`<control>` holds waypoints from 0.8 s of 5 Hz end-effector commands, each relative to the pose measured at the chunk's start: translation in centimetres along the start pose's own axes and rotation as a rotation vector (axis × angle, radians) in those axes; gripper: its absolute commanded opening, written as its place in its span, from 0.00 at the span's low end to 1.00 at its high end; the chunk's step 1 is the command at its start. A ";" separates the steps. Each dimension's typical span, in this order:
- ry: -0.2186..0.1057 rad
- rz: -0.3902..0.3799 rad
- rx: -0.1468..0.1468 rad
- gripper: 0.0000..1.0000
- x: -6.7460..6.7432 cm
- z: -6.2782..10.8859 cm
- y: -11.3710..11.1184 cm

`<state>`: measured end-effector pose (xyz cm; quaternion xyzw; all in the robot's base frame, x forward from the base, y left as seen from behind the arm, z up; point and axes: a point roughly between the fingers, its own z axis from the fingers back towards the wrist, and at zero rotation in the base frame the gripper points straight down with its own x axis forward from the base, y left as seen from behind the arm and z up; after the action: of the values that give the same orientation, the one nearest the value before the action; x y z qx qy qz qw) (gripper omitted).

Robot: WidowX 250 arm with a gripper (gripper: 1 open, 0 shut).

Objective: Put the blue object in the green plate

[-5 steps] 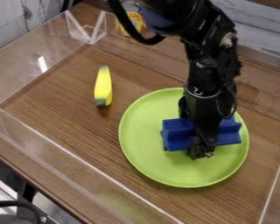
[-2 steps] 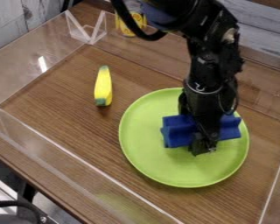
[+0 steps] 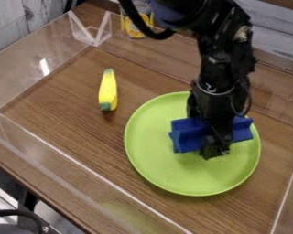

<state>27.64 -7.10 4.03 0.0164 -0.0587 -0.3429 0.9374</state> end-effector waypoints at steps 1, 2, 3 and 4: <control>-0.097 0.028 0.047 1.00 1.5 2.7 1.0; -0.110 0.063 0.051 1.00 1.7 3.8 1.2; -0.130 0.103 0.057 1.00 1.7 6.0 1.5; -0.156 0.165 0.066 1.00 1.2 9.4 2.3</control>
<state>28.33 -6.02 12.20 0.0139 -0.1188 -0.2652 0.9567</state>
